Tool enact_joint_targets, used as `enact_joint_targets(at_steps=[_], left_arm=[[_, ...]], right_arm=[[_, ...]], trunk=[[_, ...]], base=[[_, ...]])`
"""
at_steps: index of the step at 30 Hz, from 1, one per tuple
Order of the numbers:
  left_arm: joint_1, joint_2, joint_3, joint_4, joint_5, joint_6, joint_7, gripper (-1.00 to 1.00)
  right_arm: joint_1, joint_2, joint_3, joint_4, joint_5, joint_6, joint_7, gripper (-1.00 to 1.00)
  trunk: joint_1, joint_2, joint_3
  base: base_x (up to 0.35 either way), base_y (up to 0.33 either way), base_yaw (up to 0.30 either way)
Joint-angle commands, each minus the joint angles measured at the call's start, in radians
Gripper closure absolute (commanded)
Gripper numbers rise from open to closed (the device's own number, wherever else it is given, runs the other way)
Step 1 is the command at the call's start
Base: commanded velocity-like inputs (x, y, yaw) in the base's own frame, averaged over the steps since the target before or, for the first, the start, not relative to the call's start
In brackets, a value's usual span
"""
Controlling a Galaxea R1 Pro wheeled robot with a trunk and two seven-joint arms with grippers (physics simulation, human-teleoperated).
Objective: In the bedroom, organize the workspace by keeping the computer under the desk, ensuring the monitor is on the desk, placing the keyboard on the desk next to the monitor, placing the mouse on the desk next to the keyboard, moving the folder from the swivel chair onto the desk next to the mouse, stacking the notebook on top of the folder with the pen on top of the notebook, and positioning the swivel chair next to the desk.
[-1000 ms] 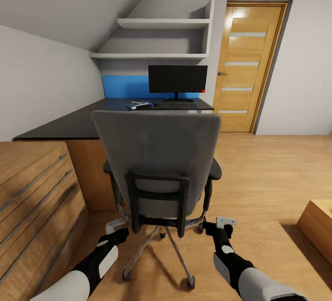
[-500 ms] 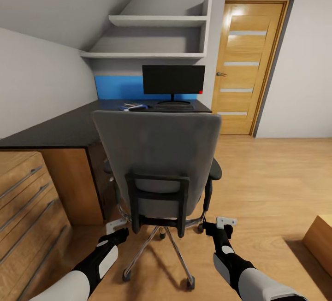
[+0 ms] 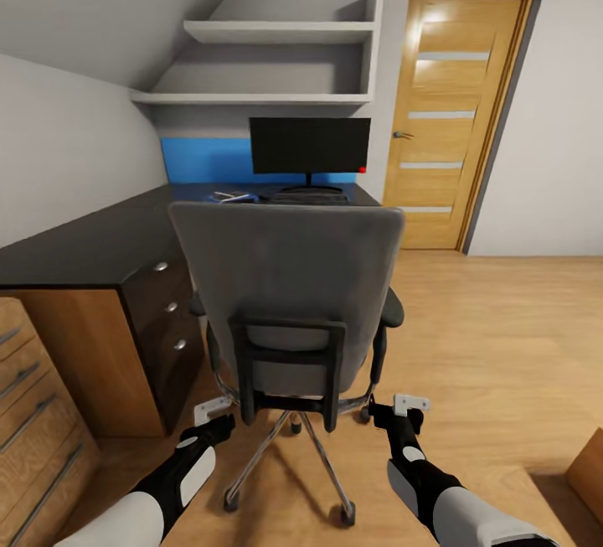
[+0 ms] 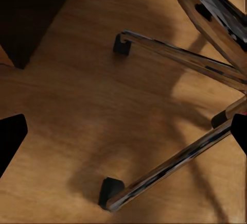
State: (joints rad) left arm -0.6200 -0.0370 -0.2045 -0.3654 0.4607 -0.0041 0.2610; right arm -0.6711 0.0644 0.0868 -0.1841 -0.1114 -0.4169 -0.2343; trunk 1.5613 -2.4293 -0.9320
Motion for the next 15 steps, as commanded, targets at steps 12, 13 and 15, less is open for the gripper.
enact_joint_targets(at_steps=[12,13,15], left_arm=[[-0.001,0.000,-0.012,-0.003,0.004,-0.001,0.004,-1.00],[-0.001,0.000,-0.012,-0.003,0.004,-0.001,0.004,-1.00],[-0.001,0.000,-0.012,-0.003,0.004,-0.001,0.004,-1.00]], right_arm=[[-0.001,0.000,0.016,0.000,-0.005,-0.002,-0.002,-1.00],[-0.001,0.000,0.016,0.000,-0.005,-0.002,-0.002,-1.00],[-0.001,0.000,0.016,0.000,-0.005,-0.002,-0.002,-1.00]], trunk=[[0.000,0.000,-0.002],[0.000,0.000,-0.002],[0.000,0.000,-0.003]], base=[[0.279,-0.150,0.218],[0.251,-0.151,0.226],[0.249,-0.151,0.195]])
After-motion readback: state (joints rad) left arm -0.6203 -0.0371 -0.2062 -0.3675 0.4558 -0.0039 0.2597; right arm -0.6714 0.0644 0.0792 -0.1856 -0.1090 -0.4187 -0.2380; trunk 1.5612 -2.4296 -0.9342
